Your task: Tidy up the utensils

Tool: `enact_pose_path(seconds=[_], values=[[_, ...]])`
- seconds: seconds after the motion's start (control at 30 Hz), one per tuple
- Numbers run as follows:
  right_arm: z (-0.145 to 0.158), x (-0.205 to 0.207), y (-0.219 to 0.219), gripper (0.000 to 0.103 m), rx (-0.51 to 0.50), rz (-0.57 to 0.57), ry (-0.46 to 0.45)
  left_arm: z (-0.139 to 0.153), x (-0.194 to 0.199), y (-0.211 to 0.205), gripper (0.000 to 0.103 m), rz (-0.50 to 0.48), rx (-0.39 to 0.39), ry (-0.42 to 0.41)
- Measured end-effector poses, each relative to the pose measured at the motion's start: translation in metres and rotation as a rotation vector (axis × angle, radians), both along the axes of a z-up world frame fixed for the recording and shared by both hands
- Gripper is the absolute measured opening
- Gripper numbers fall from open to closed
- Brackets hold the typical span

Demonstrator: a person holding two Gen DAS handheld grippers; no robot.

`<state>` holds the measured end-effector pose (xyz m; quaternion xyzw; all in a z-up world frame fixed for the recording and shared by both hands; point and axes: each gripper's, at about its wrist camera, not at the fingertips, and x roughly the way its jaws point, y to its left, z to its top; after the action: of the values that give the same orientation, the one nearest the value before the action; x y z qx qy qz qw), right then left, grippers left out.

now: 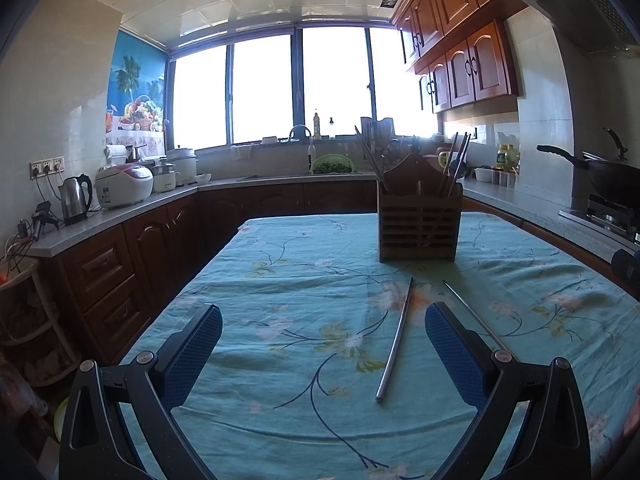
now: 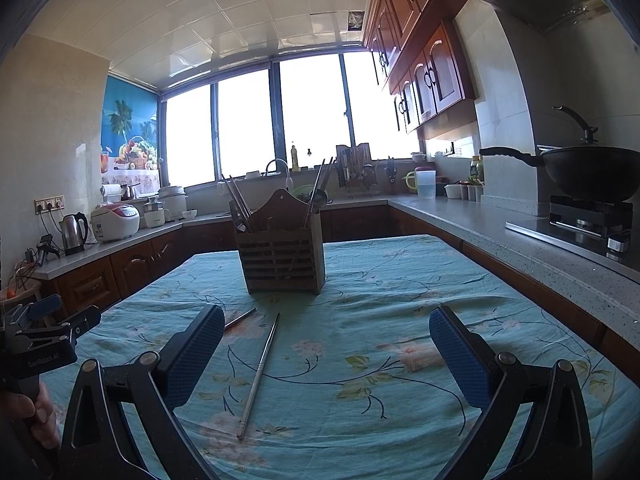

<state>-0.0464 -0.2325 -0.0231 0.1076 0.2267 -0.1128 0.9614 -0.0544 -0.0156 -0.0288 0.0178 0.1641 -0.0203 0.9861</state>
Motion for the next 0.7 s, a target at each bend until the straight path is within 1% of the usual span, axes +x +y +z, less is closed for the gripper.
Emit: enact_pose_path(seconds=[0.7], values=[[0.0024, -0.0007, 0.0008, 0.103, 0.002, 0.002, -0.006, 0.0006, -0.0016, -0.0042, 0.102, -0.002, 0.002, 0.001]])
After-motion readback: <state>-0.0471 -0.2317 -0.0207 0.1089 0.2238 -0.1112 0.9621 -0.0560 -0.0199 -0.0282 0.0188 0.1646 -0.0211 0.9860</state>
